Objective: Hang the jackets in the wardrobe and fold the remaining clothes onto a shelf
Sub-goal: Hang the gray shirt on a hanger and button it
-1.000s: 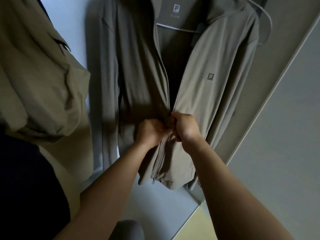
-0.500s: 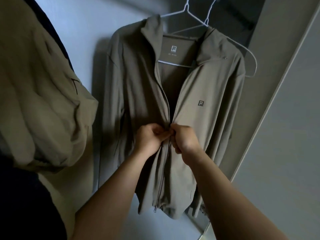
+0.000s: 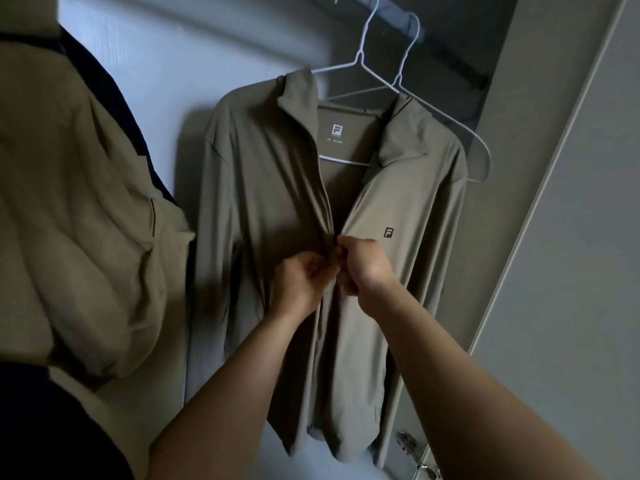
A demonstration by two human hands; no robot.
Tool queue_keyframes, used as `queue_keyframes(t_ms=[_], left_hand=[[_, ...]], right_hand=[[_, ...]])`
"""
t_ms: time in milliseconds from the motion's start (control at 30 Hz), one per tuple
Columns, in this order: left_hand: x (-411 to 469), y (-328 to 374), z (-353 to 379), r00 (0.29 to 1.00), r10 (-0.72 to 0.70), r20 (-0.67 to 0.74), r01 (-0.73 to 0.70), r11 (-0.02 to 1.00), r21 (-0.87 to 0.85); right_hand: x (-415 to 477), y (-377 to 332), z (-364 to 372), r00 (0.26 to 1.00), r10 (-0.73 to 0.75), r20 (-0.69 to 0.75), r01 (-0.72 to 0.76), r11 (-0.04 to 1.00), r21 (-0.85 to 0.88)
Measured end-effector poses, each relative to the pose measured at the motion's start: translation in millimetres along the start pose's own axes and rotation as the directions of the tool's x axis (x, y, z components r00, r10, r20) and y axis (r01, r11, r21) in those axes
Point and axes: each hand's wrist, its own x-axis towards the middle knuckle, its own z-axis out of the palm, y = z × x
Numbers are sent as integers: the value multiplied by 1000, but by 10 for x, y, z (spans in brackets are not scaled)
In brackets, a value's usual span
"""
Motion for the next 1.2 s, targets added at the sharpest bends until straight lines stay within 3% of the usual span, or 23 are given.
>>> queue_keyframes(t_ms=[100,200,267,367,433,700,833,967,1200], left_hand=[[-29,-21,-32,1000,26,-17,-23,990,143],[53,208,-69,997,77,9,-76,946,315],[168,442,-62,997,74,12,-75,970,232],[300,689,-48,988,84,-132,-82,996,21],[345,723,-61,984,92,-154,-86,995,43],[505,674,-185,998,64,-25,-56,964,259],[689,882,-200,989,139,-45,-137,989,51],[818,921,-224,981,184,-61,-183,983,23],[809,962,-349,982,187,27,-188,950,250]], right_hand=[[-3,-261,-39,998,-56,-25,56,998,7],[5,-427,-10,985,-171,-7,170,980,-103],[-11,-440,22,991,-135,-12,134,989,-58],[-31,-460,36,998,-64,-13,64,997,37],[-28,-576,28,998,-59,-3,59,996,65],[60,-898,-7,993,-117,-21,118,990,72],[70,-896,4,991,-130,-8,130,984,119],[59,-1013,14,994,-100,30,96,987,131],[93,-1197,28,988,-152,-13,153,982,110]])
